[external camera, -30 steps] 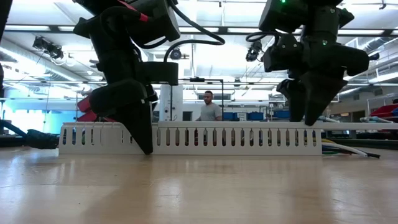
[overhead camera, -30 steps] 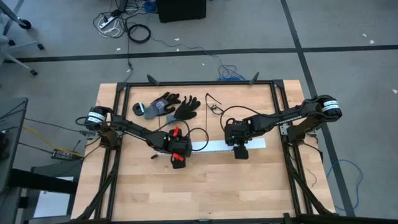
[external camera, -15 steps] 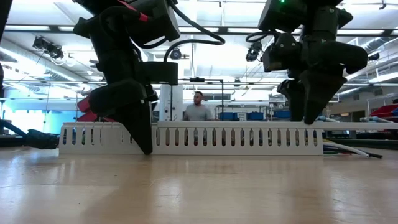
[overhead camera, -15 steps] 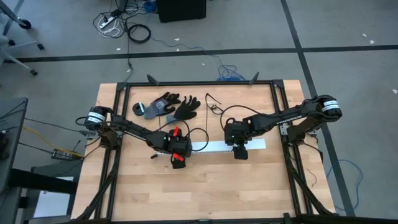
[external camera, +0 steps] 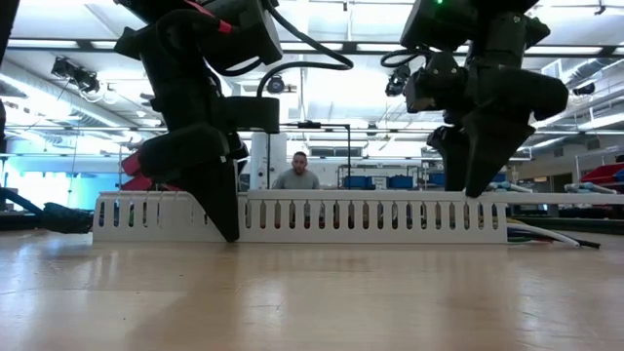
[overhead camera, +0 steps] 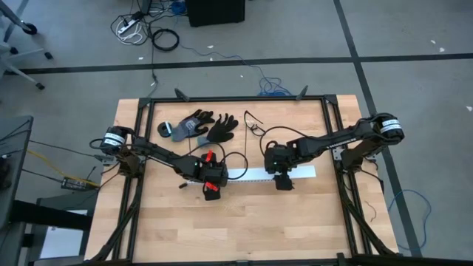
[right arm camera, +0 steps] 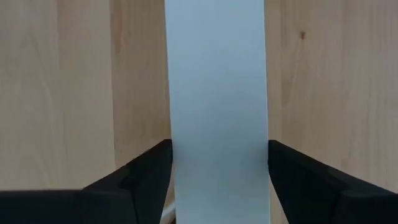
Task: Ziptie cables
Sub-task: Close the white cable duct
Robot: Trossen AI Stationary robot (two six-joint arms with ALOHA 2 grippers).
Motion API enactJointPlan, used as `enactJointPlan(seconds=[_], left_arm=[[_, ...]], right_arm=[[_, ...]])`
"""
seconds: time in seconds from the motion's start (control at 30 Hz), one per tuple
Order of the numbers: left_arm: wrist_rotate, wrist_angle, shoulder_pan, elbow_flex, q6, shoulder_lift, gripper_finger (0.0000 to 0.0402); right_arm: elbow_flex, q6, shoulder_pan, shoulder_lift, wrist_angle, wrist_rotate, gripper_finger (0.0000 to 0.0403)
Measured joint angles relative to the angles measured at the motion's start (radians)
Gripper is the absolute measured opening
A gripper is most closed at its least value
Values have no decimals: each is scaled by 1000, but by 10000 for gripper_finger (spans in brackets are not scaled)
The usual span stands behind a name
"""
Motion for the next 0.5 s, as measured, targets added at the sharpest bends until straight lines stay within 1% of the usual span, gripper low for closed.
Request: enactJointPlan(seconds=[0.1, 0.23, 0.33, 0.5], left_arm=[[7, -5, 4, 0, -6, -1, 253], [9, -1, 6, 0, -6, -2, 253], [12, 3, 8, 0, -6, -2, 253], [25, 9, 11, 0, -7, -2, 253]], right_arm=[[4, -2, 16, 47, 12, 10, 247], [13, 1, 29, 110, 22, 46, 261], [27, 0, 29, 115, 1, 49, 266], [27, 1, 25, 126, -4, 24, 249]])
